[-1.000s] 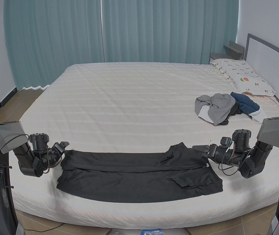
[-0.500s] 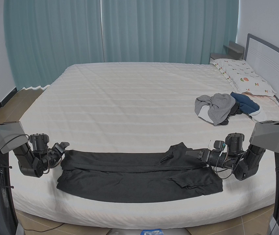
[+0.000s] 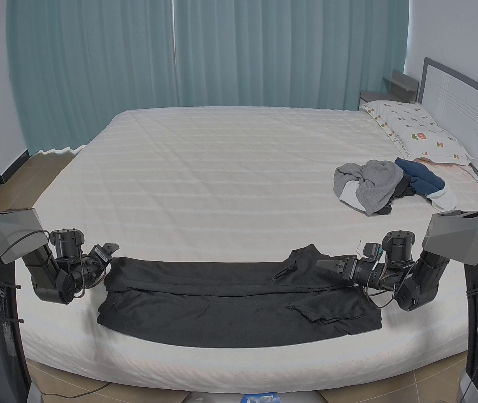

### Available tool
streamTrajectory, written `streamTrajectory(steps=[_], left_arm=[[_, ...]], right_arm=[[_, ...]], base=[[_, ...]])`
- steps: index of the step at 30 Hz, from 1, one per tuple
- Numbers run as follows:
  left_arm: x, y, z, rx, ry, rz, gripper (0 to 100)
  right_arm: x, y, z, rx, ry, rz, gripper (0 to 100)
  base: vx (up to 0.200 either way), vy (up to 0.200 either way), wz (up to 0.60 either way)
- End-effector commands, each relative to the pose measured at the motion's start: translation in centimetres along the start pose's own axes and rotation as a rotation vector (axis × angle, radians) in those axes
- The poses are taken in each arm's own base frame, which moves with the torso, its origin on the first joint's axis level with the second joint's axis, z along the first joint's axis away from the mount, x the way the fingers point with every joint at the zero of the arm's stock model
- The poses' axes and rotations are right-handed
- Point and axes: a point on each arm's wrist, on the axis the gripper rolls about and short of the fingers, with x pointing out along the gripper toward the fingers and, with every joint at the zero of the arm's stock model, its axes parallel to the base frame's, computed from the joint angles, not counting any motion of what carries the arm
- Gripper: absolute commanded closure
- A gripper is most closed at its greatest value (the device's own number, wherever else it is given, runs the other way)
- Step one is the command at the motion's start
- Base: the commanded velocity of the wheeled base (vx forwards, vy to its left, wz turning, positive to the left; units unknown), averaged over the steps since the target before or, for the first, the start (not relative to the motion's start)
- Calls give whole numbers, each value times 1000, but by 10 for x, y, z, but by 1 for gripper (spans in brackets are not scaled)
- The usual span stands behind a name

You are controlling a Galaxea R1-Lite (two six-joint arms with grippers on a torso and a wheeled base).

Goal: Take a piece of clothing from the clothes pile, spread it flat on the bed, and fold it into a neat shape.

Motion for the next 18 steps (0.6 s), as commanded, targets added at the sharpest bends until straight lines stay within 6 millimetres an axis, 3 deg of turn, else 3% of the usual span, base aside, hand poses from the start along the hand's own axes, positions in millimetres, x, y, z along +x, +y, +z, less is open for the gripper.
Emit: streamTrajectory(steps=[1,4,5,18], left_arm=[[0,0,0,0,-2,-2,0],[0,0,0,0,-1,-1,0],[0,0,0,0,-1,-1,0],[1,-1,2,-1,-4,-4,0]], right_arm=[[3,-3,-6,8,16,-5,0],[2,-3,-6,7,16,-5,0],[0,-4,-4,6,7,-8,100],[-23,5,0,11,17,-1,100]], base=[[0,0,0],[0,0,0],[0,0,0],[0,0,0]])
